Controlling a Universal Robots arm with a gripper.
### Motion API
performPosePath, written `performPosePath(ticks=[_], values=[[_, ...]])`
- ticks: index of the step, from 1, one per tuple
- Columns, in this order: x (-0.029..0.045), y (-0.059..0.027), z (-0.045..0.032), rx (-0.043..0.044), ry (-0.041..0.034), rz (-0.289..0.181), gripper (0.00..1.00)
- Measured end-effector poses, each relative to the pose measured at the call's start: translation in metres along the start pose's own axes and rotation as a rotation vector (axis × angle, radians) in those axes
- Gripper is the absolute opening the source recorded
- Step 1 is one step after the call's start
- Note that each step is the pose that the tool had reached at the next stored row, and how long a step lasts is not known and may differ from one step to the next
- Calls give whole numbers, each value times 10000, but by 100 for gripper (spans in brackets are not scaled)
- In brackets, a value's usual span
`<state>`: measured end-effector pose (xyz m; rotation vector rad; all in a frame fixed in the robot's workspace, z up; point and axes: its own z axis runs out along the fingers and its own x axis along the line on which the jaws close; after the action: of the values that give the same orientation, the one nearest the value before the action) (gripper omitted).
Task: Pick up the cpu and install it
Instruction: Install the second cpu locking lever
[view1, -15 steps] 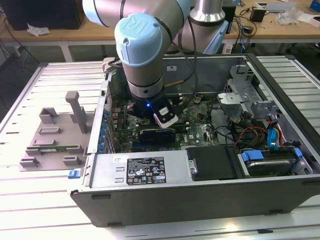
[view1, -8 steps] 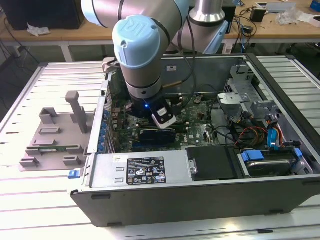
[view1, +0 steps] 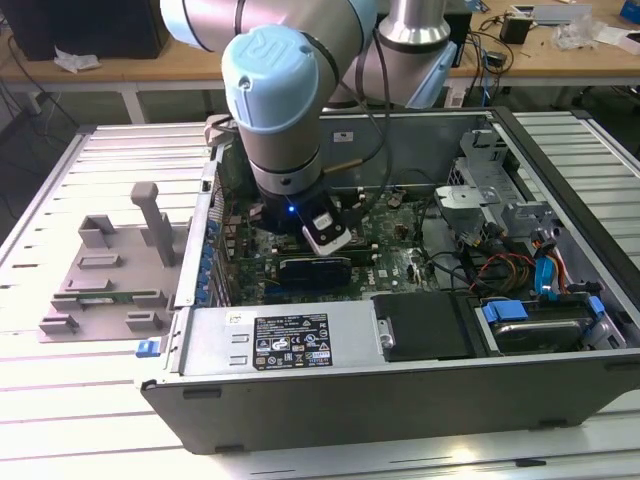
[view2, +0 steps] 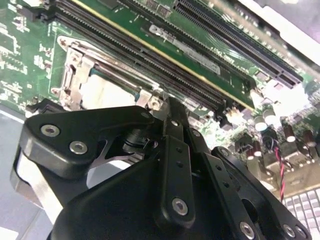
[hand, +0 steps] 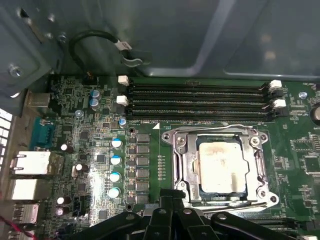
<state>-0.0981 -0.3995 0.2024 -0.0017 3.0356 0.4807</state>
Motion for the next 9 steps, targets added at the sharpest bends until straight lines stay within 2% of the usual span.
performPosePath(ticks=[2, 3, 4, 5, 6, 7, 9], values=[[-4, 19, -58, 15, 0, -2, 11], [-7, 29, -91, 46, 3, -2, 11], [-10, 45, -137, 120, 7, -3, 11], [-16, 68, -203, 312, 17, -7, 11], [-18, 73, -222, 520, 49, -5, 11], [-20, 75, -227, 744, 87, -2, 11], [-31, 77, -229, 1111, 135, -7, 11]])
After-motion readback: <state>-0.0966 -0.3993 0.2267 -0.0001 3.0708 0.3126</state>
